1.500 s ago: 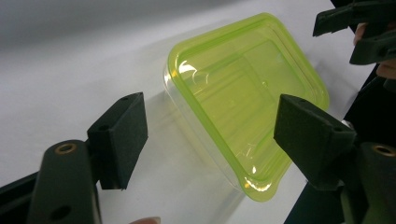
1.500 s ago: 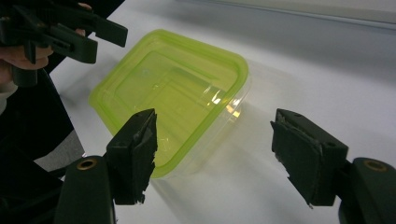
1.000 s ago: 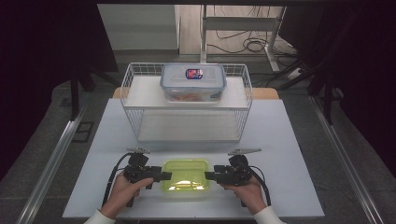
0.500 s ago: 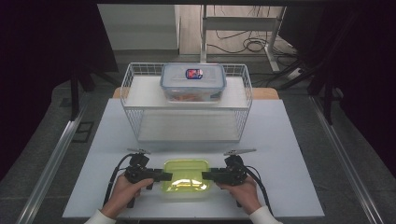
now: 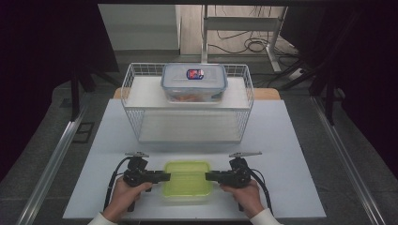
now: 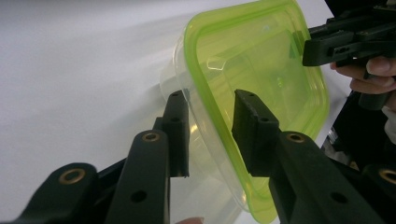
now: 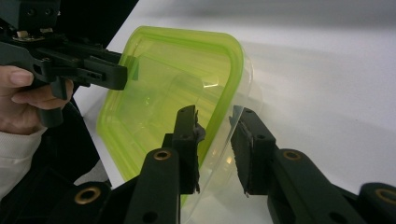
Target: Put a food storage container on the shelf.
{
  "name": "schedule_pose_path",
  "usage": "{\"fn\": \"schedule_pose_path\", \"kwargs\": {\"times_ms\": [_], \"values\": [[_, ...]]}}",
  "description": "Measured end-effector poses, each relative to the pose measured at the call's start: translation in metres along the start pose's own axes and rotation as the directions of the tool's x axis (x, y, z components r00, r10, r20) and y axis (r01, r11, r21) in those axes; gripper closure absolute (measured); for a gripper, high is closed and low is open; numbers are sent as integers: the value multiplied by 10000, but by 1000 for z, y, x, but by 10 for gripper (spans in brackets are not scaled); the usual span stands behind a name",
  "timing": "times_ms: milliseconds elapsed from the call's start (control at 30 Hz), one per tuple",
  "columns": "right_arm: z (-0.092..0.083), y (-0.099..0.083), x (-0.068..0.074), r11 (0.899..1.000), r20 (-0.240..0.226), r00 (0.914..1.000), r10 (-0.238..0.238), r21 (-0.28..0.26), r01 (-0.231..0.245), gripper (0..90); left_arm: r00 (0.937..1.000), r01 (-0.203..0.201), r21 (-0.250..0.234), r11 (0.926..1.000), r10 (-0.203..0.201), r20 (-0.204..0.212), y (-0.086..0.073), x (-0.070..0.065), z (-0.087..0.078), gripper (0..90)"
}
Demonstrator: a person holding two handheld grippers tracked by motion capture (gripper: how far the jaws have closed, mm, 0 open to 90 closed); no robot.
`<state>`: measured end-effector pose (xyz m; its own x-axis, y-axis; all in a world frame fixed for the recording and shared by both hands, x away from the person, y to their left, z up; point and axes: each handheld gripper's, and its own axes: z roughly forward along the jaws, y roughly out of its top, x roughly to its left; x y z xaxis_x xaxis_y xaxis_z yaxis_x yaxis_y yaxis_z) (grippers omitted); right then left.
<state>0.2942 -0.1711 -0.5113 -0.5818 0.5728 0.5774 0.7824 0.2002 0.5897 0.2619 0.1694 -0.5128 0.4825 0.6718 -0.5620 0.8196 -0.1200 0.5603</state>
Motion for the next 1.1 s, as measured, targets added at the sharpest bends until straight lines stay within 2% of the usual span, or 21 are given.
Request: {"fn": "schedule_pose_path", "kwargs": {"times_ms": [133,267,467,533,733,1100], "values": [[-4,-1,3,9999,-48,10000,-71,-86,70,730,9998,-183,-160,9997,183,-20,-2,-2,-4,714],[-6,-2,5,9997,-71,9999,-108,-213,106,749,9999,-100,-481,9988,101,8,-7,-3,-6,738],[-12,-3,6,9982,-449,9990,82,-597,-109,801,9991,-405,-626,9972,397,-132,-10,-8,-8,750],[-14,-2,9,9976,-385,9991,-202,-665,177,803,9985,-531,-687,9962,520,-167,-10,-9,-8,757],[-13,-3,9,9979,-274,9989,-392,-533,377,803,9975,-690,-785,9945,676,-213,-10,-10,-10,768],[-16,-3,13,9931,-193,9960,-871,-806,853,804,9949,-1001,-988,9901,986,-206,-9,-14,-15,770]]}}
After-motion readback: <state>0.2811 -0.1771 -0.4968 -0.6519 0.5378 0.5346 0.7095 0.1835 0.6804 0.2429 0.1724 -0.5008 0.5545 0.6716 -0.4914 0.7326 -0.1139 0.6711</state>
